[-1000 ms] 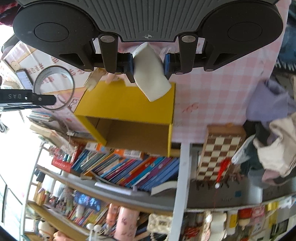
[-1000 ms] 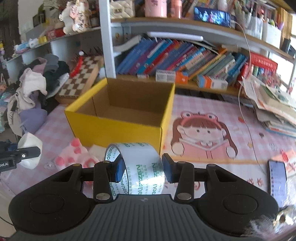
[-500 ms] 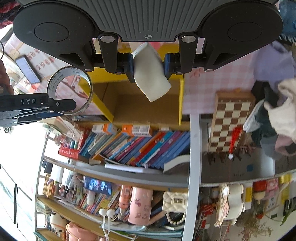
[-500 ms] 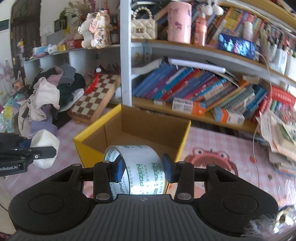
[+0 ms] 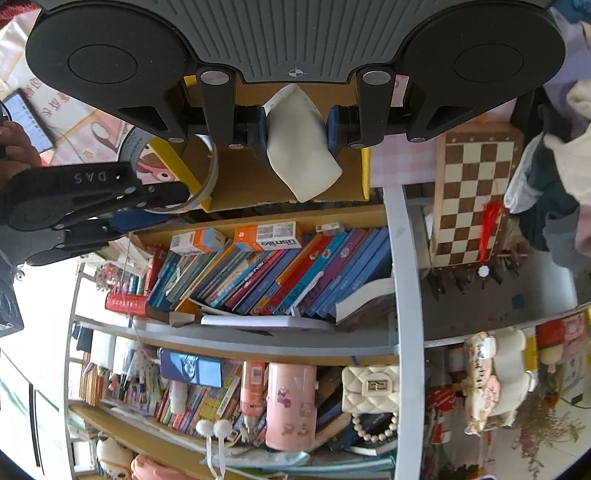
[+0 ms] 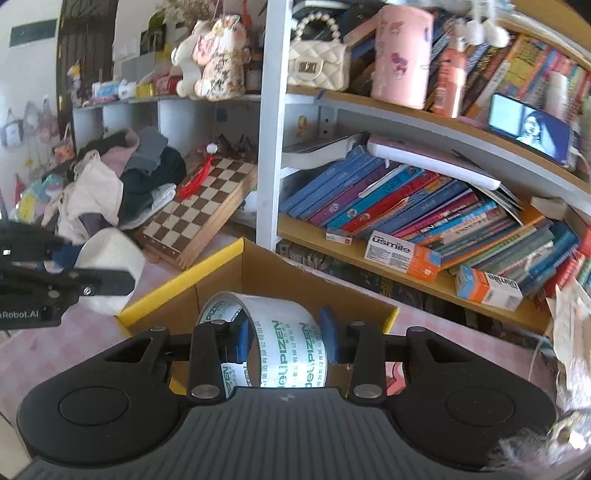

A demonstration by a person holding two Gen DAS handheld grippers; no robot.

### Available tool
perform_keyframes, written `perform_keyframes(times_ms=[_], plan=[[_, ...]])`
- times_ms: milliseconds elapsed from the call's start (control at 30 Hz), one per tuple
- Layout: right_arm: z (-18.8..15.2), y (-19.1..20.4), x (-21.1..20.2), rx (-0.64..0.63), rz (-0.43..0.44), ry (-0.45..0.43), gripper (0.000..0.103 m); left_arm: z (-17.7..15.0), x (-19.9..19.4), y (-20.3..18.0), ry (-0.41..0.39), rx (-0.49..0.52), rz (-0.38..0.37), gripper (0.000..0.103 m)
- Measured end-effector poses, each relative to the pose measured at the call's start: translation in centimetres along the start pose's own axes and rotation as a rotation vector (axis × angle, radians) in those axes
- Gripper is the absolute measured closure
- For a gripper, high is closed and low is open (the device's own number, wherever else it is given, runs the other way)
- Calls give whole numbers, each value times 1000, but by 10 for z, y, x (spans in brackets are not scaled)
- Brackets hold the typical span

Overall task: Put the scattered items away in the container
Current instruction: 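Carry both items into the yellow box and open both tools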

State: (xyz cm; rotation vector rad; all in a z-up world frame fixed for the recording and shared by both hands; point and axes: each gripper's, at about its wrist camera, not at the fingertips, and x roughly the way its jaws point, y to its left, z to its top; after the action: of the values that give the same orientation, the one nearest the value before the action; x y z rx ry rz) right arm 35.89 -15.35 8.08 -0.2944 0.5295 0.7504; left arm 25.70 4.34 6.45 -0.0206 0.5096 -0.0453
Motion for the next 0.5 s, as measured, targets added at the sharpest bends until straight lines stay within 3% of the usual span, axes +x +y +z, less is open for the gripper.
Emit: perform_keyframes(times_ms=[233, 500], plan=[[5, -11, 50, -87, 38, 63, 69, 9, 44, 4, 68, 10, 4, 75], [-6, -14, 110, -235, 98, 179, 69, 4, 107, 18, 230, 25, -2, 75]])
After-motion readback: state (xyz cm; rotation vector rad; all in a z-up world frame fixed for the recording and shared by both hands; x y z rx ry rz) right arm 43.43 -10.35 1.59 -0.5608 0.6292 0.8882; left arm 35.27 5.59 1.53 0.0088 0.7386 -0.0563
